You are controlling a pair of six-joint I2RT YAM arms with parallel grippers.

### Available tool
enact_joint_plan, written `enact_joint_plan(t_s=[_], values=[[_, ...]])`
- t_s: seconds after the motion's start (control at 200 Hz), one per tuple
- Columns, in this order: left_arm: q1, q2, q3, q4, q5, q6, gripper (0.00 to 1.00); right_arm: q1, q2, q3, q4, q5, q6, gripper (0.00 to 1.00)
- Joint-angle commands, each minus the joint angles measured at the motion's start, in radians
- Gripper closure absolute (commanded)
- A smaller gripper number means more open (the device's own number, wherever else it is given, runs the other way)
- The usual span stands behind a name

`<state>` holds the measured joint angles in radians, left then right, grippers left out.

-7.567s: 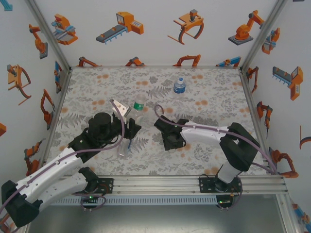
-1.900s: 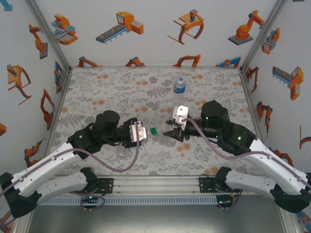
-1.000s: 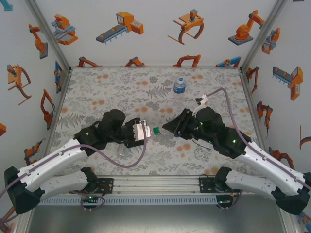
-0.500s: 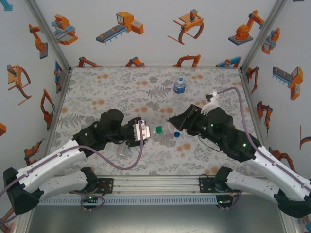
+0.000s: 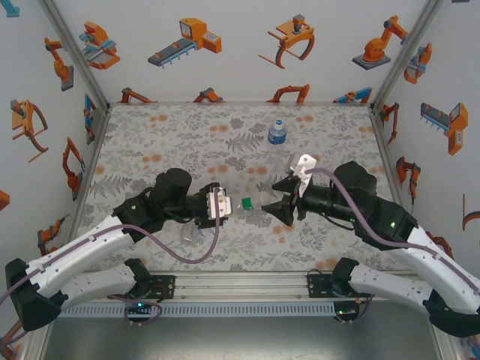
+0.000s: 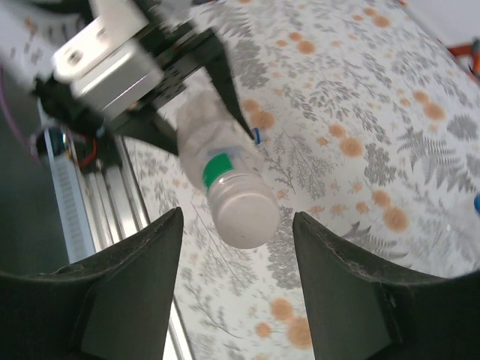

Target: Screw on the bottle caps

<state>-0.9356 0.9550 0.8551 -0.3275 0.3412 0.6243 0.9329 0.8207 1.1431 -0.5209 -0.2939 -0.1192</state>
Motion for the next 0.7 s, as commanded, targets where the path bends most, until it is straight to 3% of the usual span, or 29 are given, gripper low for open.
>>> enact_joint_plan(t_s=[0.0,0.391,0.696], values=[[-0.003,-0.020,0.040,-0.028,0.048,0.014,1.00,0.000,0.042,0.045,-0.078,-0.166,-0.277,0.43],[-0.003,-0.042,0.049,-0.059,0.050,0.021,1.00,0.000,0.088,0.044,-0.052,-0.176,-0.301,0.46],[-0.003,-0.050,0.047,-0.064,0.046,0.023,1.00,0.001,0.089,0.030,-0.040,-0.124,-0.288,0.58]])
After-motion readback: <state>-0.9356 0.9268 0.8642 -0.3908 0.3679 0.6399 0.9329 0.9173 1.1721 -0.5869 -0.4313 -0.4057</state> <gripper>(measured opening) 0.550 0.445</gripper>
